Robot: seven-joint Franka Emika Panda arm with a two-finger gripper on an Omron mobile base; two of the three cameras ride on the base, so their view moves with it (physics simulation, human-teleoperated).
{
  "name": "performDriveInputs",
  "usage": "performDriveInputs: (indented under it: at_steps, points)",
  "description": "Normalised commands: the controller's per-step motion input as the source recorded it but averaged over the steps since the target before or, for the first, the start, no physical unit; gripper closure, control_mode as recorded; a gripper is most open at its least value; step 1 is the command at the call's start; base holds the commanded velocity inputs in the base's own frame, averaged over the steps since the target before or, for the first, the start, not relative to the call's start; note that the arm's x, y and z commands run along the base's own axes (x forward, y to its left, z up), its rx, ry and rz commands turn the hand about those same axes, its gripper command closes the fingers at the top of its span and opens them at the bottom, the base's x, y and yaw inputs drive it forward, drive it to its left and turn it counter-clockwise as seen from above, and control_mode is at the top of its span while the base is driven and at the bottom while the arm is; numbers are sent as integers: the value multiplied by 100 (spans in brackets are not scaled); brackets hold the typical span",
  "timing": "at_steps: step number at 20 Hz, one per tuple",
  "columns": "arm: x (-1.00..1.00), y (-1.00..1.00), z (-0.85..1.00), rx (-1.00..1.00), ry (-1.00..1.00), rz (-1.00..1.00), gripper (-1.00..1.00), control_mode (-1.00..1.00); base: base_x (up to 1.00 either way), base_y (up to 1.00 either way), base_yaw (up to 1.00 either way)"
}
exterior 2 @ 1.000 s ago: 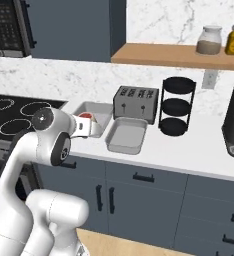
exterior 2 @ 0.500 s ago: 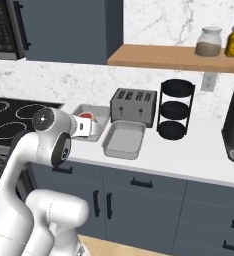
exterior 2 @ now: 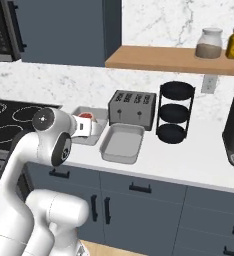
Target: Place one bell pepper and one steak in each tupperware on the nearby counter, to pack two identical lunches.
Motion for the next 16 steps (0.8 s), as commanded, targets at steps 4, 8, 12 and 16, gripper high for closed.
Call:
performDriveInputs:
  at_steps: [4, 8, 12, 16]
  points:
    - [0, 0, 0, 0, 0, 0, 100, 100, 25, -49, 0]
    - [0, 0, 0, 0, 0, 0, 100, 100, 34, -17, 0]
    - [0, 0, 0, 0, 0, 0, 100, 100, 40, -8, 0]
    - [0, 0, 0, 0, 0, 0, 100, 100, 28, -24, 0]
